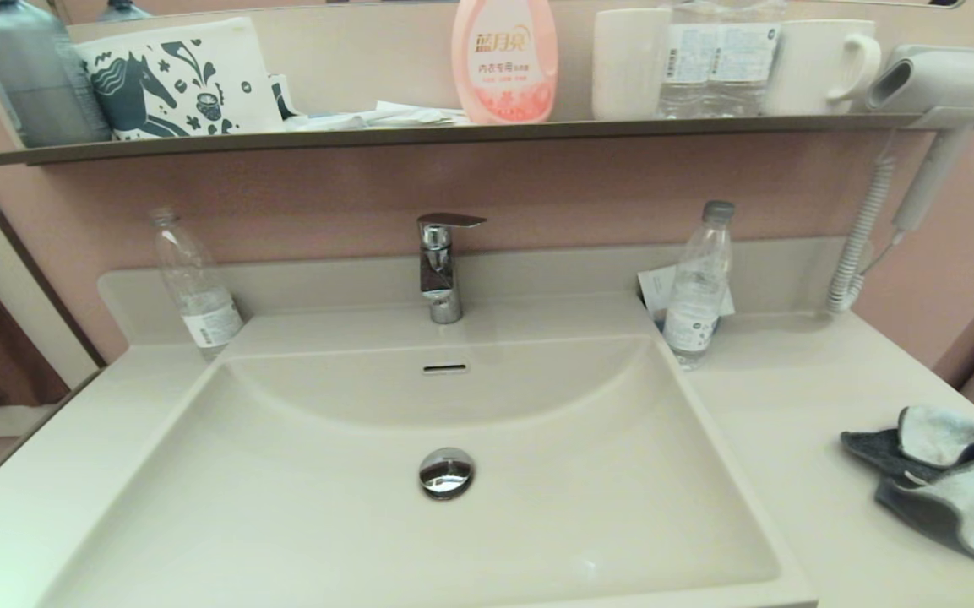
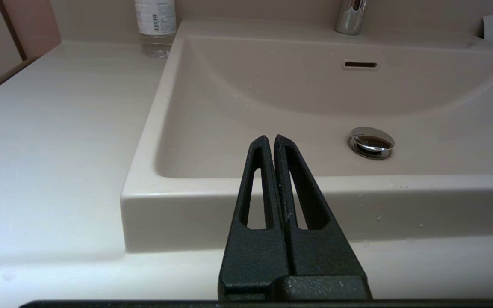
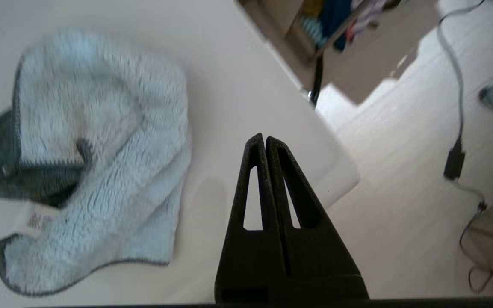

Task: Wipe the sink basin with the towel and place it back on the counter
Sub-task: Pick up the cloth

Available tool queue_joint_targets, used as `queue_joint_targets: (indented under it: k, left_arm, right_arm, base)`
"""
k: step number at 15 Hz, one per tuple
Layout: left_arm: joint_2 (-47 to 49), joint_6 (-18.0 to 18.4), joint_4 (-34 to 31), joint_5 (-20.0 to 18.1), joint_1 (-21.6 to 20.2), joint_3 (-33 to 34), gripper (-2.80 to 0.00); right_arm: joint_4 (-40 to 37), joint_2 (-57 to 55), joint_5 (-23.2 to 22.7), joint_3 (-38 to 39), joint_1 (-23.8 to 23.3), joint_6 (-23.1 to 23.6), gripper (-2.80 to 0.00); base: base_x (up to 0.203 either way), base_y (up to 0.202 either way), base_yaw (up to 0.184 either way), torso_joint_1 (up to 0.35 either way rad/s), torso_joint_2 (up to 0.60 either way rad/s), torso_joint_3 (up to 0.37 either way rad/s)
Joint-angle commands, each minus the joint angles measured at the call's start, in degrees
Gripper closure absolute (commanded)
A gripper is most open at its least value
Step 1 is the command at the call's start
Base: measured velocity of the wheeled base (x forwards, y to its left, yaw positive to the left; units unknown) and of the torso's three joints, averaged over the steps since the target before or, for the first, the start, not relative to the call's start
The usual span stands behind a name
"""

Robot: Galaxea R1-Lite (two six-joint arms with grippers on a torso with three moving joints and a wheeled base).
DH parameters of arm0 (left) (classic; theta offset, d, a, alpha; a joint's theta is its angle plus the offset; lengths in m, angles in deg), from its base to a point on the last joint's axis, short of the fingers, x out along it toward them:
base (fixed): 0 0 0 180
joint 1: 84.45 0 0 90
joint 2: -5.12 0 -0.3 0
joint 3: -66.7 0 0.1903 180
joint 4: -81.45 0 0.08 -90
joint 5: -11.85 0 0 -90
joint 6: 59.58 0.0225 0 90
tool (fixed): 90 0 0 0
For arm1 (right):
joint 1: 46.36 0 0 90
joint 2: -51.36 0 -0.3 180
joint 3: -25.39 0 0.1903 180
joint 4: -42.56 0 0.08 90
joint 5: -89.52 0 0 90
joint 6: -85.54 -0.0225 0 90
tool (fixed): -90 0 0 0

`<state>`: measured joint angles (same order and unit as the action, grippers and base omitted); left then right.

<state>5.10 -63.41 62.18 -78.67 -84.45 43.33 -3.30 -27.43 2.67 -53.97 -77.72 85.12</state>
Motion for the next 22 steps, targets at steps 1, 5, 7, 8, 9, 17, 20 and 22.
queue_joint_targets:
  k: [1, 5, 7, 8, 9, 17, 20, 22]
  left_arm:
    - [0.1, 0.0, 0.0, 0.0, 0.0, 0.0, 0.0]
    - [0.1, 0.0, 0.0, 0.0, 0.0, 0.0, 0.0]
    - [0.1, 0.0, 0.0, 0.0, 0.0, 0.0, 0.0]
    - [0.1, 0.0, 0.0, 0.0, 0.0, 0.0, 0.0]
    - [0.1, 0.0, 0.0, 0.0, 0.0, 0.0, 0.0]
    - [0.1, 0.0, 0.0, 0.0, 0.0, 0.0, 0.0]
    - [0.1, 0.0, 0.0, 0.0, 0.0, 0.0, 0.0]
    - [0.1, 0.0, 0.0, 0.0, 0.0, 0.0, 0.0]
  right_arm:
    - [-1.8, -3.8, -0.6, -0.9, -0.5, 0.0, 0.0]
    - [-5.5, -4.4, -7.5, -1.6, -0.5, 0.3, 0.0]
    - [-13.9, -4.2, -11.1, -5.2, -0.5, 0.9, 0.0]
    - [-15.9, -4.4, -12.1, -6.9, -0.5, 1.0, -2.8]
    - [-16.1, -4.4, -12.5, -8.0, -0.5, 0.9, -2.8]
    - [-15.9, -5.3, -14.9, -8.8, 2.2, 2.4, -2.8]
    - [-15.9, -8.7, -14.6, -8.2, 3.2, 1.7, -2.8]
    - [-15.5, -10.7, -14.4, -7.5, 3.1, 1.6, -2.8]
  base:
    - [0.0, 0.0, 0.0, 0.0, 0.0, 0.0]
    - [0.0, 0.0, 0.0, 0.0, 0.0, 0.0]
    - [0.0, 0.0, 0.0, 0.0, 0.0, 0.0]
    - [0.0, 0.0, 0.0, 0.0, 0.0, 0.0]
    - [0.0, 0.0, 0.0, 0.0, 0.0, 0.0]
    - [0.0, 0.0, 0.0, 0.0, 0.0, 0.0]
    - [0.0, 0.0, 0.0, 0.0, 0.0, 0.0]
    - [0.0, 0.0, 0.0, 0.0, 0.0, 0.0]
